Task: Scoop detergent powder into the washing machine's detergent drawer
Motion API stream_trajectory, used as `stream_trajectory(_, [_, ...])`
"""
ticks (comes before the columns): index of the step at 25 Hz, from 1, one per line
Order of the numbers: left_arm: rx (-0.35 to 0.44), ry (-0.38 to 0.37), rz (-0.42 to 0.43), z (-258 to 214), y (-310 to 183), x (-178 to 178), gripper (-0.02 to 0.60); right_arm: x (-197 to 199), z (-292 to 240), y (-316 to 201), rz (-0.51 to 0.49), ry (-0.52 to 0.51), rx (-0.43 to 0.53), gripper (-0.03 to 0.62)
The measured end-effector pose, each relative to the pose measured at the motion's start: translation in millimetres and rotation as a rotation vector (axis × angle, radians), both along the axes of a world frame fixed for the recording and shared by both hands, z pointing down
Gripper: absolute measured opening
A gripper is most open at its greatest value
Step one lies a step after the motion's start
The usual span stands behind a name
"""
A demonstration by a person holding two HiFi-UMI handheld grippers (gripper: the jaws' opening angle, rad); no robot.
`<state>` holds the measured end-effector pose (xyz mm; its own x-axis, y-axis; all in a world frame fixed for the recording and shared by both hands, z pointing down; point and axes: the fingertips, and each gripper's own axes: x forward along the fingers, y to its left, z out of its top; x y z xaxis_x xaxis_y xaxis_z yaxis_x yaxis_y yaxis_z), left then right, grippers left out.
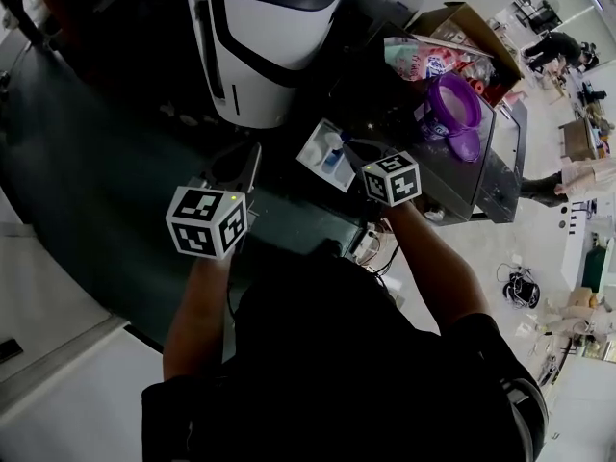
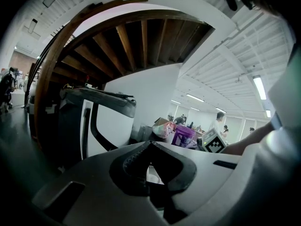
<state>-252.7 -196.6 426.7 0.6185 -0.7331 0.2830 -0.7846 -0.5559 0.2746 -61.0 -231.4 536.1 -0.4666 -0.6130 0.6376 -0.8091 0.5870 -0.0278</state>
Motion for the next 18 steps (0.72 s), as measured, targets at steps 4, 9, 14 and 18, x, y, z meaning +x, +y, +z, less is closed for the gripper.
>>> stream_trajectory(4, [0.002,-0.006,0.042,-3,-6,19,0.008,10,-18,0,0.074,-0.156,-0.016,0.018])
stream_trajectory(9, [0.007,-0.01,0.102,-9,-18,52,0.008,29,-43,6,0.13,-0.27,-0.006,0.018])
stream_trajectory(14, [0.006,-0.023,0.181,-7,-20,105,0.008,72,-60,20,0.192,-0.344,0.024,0.018])
stream_trajectory(18, [0.004,-0.031,0.224,-13,-20,141,0.008,107,-75,30,0.231,-0.372,0.07,0.018])
